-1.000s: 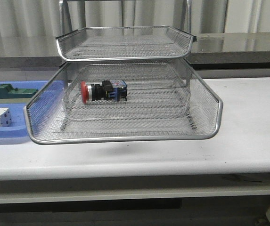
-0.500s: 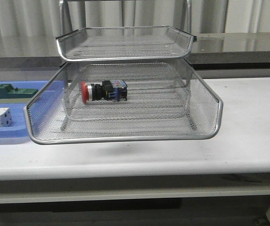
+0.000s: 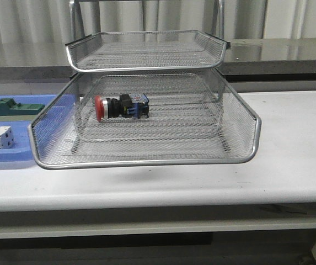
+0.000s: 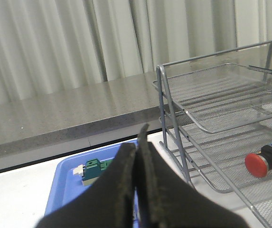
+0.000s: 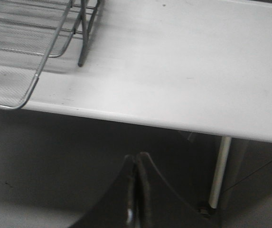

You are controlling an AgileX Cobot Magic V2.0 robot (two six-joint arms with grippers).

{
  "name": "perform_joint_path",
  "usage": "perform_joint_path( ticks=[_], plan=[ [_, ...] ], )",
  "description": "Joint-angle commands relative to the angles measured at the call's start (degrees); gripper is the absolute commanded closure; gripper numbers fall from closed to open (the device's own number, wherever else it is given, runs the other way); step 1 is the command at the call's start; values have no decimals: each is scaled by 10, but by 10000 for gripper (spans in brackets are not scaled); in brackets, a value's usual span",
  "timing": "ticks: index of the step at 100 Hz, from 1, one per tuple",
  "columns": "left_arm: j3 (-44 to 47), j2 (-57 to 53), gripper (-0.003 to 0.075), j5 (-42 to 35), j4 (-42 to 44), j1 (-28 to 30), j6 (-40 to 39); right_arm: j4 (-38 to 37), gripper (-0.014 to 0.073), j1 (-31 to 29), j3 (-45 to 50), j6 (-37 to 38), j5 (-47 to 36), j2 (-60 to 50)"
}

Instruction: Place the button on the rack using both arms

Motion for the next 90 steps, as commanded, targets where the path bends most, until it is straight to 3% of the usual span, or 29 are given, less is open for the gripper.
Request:
perform_joint_path(
  ticks=[1, 51, 71, 90],
  plan=[
    [-15, 4, 741, -49, -6, 2, -5, -29, 664, -2, -17, -10, -38, 5],
    [-15, 4, 741, -49, -6, 2, -5, -15, 664, -2, -17, -9, -44, 5],
    [-15, 4, 741, -49, -6, 2, -5, 56, 662, -2, -14, -9, -84, 33],
    [-15, 4, 741, -49, -6, 2, -5, 154, 663, -1, -14, -37, -87, 156]
  ],
)
